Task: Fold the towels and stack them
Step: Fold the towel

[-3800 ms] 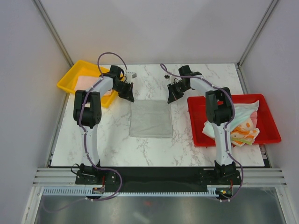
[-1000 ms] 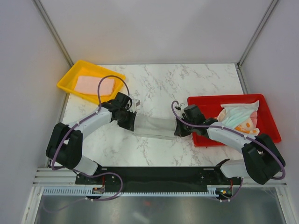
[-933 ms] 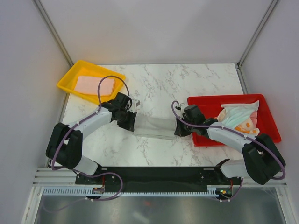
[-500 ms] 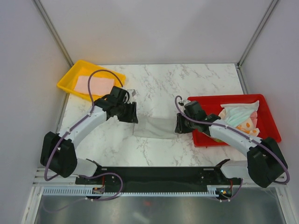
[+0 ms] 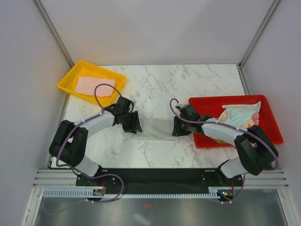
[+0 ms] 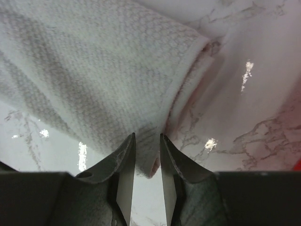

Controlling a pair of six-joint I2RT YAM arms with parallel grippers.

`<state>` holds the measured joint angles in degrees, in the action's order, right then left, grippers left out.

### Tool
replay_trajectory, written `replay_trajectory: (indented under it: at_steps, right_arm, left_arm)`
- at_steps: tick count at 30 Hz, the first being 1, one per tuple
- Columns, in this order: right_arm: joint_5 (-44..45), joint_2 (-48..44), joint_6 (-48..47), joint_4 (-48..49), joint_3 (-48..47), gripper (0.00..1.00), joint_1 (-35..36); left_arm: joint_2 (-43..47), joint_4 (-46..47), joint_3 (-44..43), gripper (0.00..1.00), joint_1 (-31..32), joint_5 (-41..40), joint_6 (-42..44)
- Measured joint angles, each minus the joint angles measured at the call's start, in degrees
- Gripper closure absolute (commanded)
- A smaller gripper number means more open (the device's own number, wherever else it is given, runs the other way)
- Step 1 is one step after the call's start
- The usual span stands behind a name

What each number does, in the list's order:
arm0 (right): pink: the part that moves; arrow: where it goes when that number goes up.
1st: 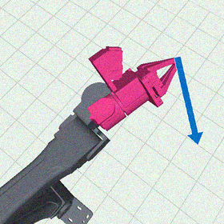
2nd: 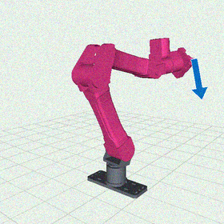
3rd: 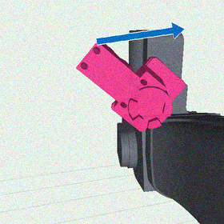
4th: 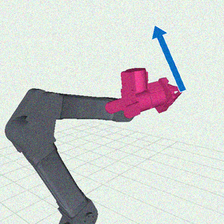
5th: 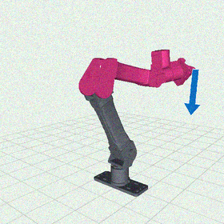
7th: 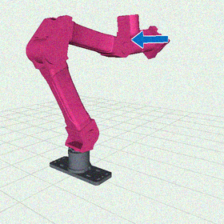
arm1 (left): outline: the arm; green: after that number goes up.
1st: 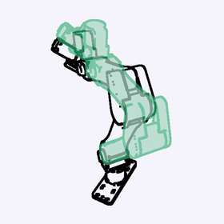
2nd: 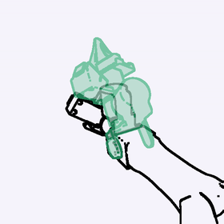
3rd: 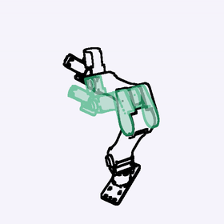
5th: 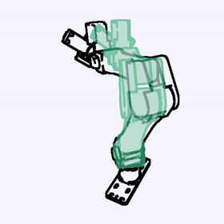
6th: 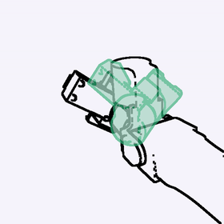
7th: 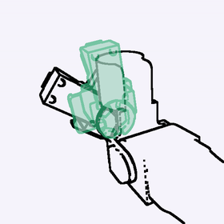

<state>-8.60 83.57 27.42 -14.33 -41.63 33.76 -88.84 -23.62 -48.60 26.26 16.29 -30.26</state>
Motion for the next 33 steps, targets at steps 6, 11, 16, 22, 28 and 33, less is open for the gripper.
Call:
replay_trajectory:
  at_steps: [6, 11, 16, 22, 28, 33]
  right_arm:
    - [4.1, 0.9, -1.2, -2.4, -2.1, 0.69, 0.2]
    - [4.5, -1.0, -1.3, -5.2, -6.6, 0.68, 0.7]
    - [0.0, -3.1, -1.2, -4.8, -7.4, 0.66, 1.7]
    - [-4.9, -2.7, -0.3, 0.3, 0.5, 0.62, 2.2]
    - [-2.6, 0.1, -0.2, 1.4, 2.4, 0.61, 2.2]
    - [-1.3, -1.6, -0.2, 0.4, 2.1, 0.61, 2.3]
  left_arm:
    - [0.1, -3.5, -8.0, 0.49, -0.1, -1.9, 0.0]
    - [3.9, -4.2, -11.3, 0.46, -0.2, -3.3, 0.1]
    - [4.4, -5.0, -10.2, 0.46, -0.2, -4.1, 0.1]
    - [1.4, -4.9, -4.8, 0.43, -1.9, -5.2, 0.1]
    - [-1.8, -3.8, -2.4, 0.4, -3.8, -4.5, 0.1]
    - [-2.0, -2.6, -2.3, 0.39, -4.4, -3.6, 0.1]
